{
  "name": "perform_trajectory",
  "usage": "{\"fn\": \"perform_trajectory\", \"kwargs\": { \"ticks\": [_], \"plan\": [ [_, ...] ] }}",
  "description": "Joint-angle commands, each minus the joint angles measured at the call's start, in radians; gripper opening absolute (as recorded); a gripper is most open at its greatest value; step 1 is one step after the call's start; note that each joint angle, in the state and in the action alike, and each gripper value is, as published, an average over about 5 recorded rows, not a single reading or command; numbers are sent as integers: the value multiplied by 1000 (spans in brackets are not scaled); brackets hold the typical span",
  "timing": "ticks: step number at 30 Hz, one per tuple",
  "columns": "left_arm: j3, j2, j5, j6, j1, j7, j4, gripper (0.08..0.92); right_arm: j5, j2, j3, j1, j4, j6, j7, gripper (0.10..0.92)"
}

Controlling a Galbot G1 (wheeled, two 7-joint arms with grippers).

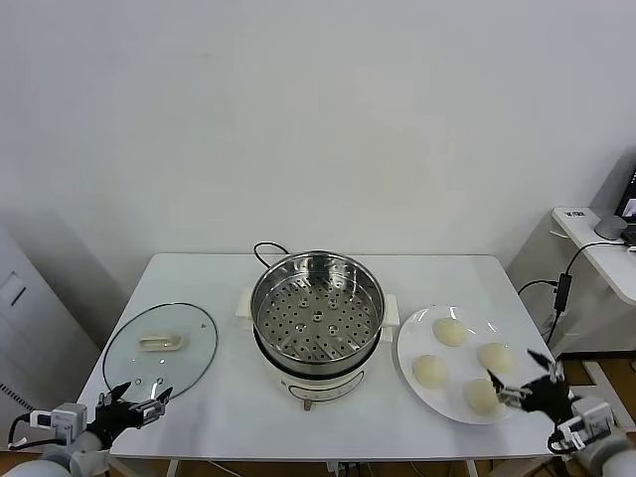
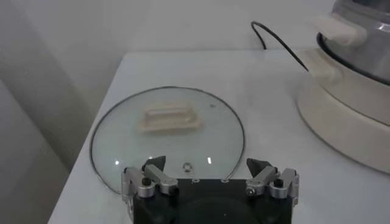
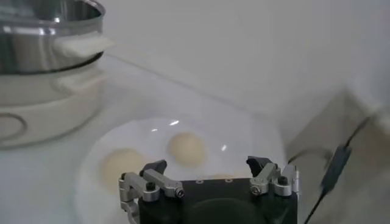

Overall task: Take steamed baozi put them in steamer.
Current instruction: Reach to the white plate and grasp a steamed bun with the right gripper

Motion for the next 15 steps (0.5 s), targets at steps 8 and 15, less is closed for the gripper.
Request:
{"fn": "perform_trajectory", "kwargs": {
  "ticks": [8,15],
  "plan": [
    [2,-6,39,17,-6,-4,0,823,-496,-184,-311,523,-274,128,-220,823],
    [-2,-18,42,19,-7,-3,-3,823,-386,-246,-636,862,-429,151,-460,823]
  ]
}}
